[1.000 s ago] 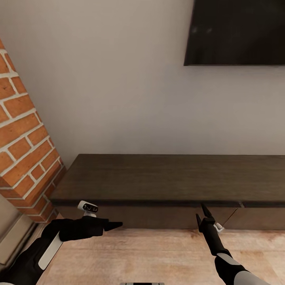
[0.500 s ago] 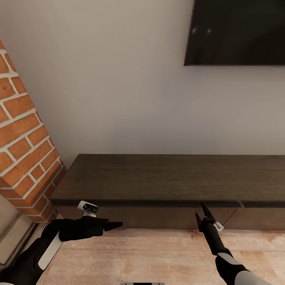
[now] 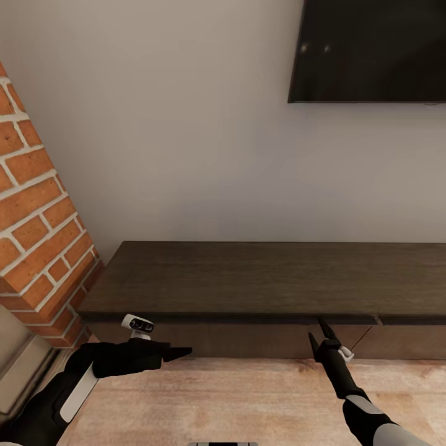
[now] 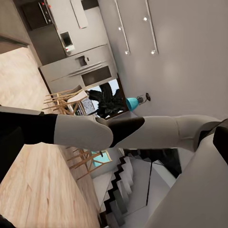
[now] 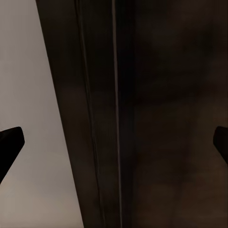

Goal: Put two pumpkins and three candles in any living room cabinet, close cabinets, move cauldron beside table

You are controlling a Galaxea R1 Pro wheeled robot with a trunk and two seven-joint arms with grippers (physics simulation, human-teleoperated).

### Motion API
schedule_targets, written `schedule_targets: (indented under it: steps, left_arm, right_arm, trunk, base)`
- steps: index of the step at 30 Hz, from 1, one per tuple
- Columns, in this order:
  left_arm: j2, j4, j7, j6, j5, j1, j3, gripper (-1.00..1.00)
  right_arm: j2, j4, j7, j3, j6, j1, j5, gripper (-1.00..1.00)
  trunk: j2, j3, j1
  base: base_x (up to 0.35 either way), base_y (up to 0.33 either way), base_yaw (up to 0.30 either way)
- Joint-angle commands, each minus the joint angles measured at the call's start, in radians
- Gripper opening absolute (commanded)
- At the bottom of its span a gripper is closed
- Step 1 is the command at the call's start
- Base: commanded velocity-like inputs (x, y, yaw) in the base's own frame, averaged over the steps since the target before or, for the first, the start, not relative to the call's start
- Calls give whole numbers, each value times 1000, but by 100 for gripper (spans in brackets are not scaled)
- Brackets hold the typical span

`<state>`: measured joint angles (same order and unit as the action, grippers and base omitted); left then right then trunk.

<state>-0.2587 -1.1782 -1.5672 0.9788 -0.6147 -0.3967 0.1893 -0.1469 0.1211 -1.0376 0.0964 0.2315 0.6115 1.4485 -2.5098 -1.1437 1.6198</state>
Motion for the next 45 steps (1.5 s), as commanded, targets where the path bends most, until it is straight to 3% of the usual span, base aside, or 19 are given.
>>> schedule_targets:
  steps: [1,37,42,45]
  left_arm:
    - [-1,0,-4,11,-2,-1,2,100]
    - [8,3,-4,3,-4,-1,2,100]
    - [8,3,-4,4,-4,-1,2,100]
    - [8,3,-4,4,-4,-1,2,100]
  right_arm:
    - [0,-1,-3,8,11,1,-2,100]
    - [-2,0,-61,4,37,1,-7,100]
    - [-1,0,-61,3,36,1,-8,100]
    - [-1,2,-61,4,37,1,-34,100]
  trunk:
    - [0,-1,0]
    - [0,-1,0]
    - [-1,-16,2]
    - [-2,-28,3]
  base:
    - [0,0,0]
    - [0,0,0]
    - [0,0,0]
    - [0,0,0]
